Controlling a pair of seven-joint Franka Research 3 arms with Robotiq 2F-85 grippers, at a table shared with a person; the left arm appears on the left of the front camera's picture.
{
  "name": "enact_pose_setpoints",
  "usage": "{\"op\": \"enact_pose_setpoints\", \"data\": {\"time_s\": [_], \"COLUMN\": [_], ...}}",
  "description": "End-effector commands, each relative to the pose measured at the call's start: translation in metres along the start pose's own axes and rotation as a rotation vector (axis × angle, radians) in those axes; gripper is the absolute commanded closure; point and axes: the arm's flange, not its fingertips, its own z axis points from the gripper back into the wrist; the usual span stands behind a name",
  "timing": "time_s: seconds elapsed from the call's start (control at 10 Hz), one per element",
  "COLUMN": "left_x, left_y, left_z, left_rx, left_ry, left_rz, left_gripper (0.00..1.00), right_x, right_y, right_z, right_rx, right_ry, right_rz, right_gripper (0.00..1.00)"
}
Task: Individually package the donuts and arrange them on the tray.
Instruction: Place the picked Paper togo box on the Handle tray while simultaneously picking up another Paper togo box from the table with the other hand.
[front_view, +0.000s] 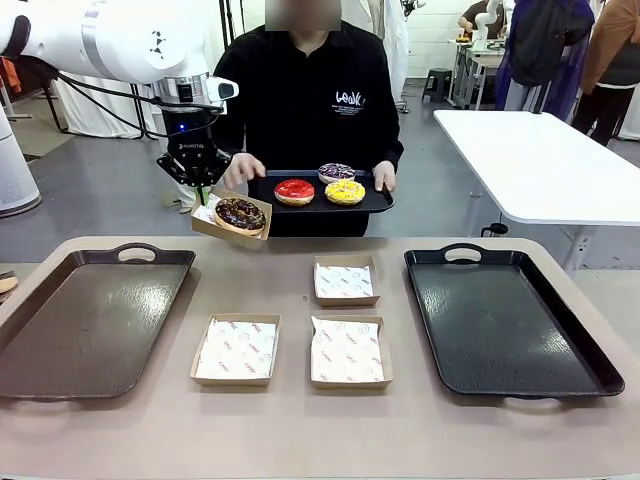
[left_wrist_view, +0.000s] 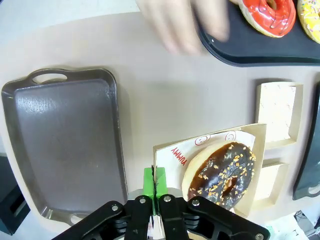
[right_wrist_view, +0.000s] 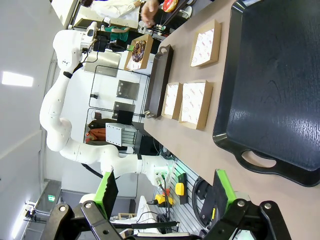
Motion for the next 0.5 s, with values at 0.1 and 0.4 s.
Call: {"op": "enact_pose_setpoints", "data": {"time_s": [0.1, 0.4], "left_x": [-0.0019, -0.0019], "left_y": [0.0014, 0.0014], "left_z": [0.0032, 0.0032], "left_rx": [0.002, 0.002], "left_ry": [0.000, 0.000], "left_rz": [0.001, 0.001], "left_gripper": [1.00, 1.00], "right_x": [0.0004, 0.0004], "right_y": [0.0008, 0.0008], "right_z": [-0.0002, -0.0002], "right_rx": [0.013, 0.013], "right_ry": [-0.003, -0.003], "right_rz": [0.002, 0.002], "right_gripper": [0.00, 0.00]}}
